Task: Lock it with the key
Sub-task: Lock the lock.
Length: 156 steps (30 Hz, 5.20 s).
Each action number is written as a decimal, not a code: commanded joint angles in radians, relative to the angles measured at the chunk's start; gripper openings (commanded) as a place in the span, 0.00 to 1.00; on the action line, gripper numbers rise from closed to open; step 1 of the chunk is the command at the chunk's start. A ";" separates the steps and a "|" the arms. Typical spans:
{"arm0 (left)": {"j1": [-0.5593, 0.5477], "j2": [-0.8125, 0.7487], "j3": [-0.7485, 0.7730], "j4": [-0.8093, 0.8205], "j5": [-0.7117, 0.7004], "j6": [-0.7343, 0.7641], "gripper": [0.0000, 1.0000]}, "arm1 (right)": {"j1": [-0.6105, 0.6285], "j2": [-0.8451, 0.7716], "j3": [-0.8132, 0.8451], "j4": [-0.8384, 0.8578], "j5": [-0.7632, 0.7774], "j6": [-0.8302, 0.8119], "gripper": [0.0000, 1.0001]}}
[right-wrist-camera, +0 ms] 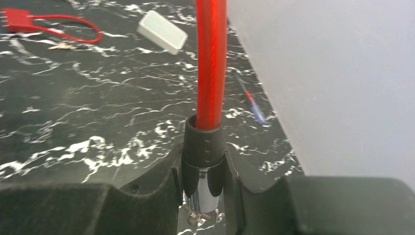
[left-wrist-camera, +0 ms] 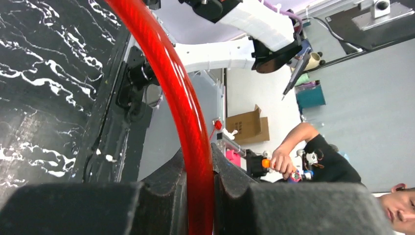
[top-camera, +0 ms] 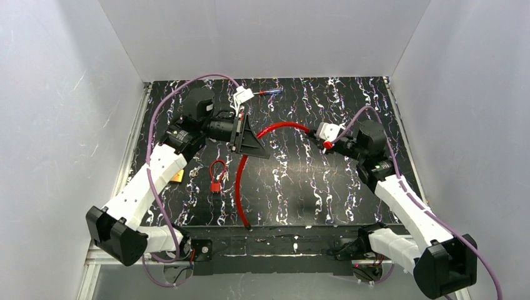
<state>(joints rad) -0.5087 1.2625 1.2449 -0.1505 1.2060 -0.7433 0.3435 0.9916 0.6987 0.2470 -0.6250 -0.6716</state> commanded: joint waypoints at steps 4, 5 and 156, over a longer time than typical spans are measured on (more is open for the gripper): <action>-0.002 -0.015 0.326 -0.614 -0.204 0.777 0.00 | 0.005 -0.075 0.106 -0.501 -0.243 -0.089 0.01; -0.003 -0.017 0.349 -0.644 -0.263 0.850 0.00 | 0.005 -0.085 0.109 -0.575 -0.282 -0.104 0.01; 0.047 0.059 0.313 -0.308 -0.217 0.260 0.00 | 0.140 0.250 0.624 -0.471 0.224 0.449 0.01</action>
<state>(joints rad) -0.4606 1.3521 1.5623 -0.4637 0.9691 -0.5133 0.4889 1.2373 1.3193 -0.3275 -0.4576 -0.3023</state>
